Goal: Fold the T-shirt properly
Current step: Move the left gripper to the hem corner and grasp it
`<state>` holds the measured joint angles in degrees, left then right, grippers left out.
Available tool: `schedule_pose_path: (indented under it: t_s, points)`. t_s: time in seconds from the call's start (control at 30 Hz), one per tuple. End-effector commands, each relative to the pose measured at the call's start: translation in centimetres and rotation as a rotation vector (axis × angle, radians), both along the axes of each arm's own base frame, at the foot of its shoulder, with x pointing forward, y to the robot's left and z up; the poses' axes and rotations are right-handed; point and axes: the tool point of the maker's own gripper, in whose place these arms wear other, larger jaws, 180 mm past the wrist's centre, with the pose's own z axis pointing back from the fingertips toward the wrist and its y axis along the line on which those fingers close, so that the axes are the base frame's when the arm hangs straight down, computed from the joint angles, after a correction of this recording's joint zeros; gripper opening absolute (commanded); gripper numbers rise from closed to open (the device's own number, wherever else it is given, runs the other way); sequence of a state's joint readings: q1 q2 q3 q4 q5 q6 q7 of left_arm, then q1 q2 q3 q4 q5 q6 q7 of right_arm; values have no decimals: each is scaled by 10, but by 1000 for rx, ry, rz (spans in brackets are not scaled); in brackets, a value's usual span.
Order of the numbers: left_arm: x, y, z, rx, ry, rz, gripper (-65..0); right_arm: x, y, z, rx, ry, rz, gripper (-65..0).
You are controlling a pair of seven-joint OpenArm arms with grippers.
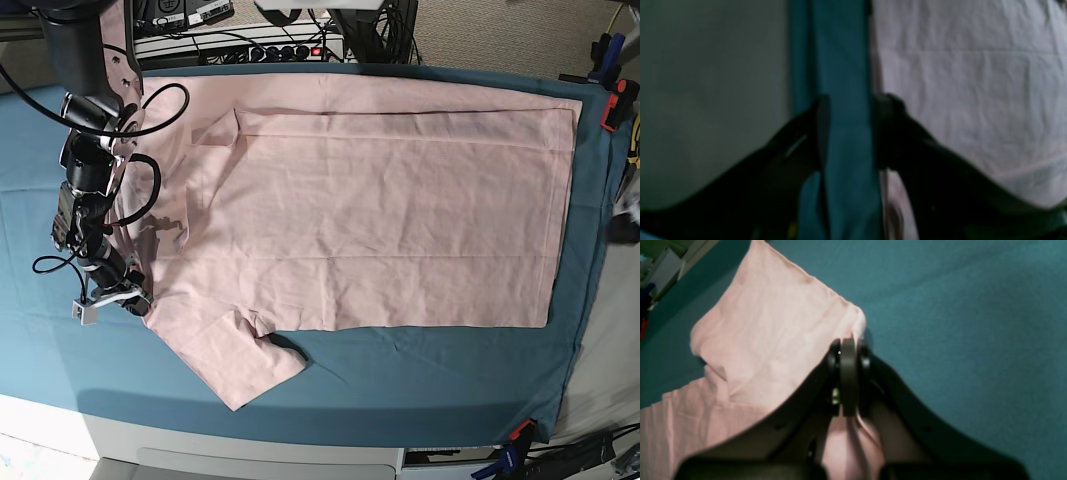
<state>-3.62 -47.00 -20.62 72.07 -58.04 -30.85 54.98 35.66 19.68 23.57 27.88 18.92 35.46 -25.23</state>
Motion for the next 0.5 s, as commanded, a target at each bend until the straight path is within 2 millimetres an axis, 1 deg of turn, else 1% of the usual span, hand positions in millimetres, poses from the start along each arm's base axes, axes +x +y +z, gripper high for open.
schedule_pose_path:
  t_s: [0.0,0.07,0.17,0.3,0.37,0.47]
  points:
    - [22,3,20,50,-63,-7,-435,16,-10,30,-7,-89,-16,-650]
    - [47,1,16,134,-62,-3,-435,16,-10,30,-8,-88,-16,-650]
    - [81,10,13,177,-58,65,-444,15,-10,29,-13,-82,-13,-650]
    - [117,28,16,32,-65,210,-461,12,-10,24,-23,-69,-8,-650]
    - [131,31,21,-83,-73,263,-461,9,-10,20,-23,-61,-9,-650]
    - [144,30,23,-204,-62,335,-461,5,-11,16,-24,-60,-14,-650]
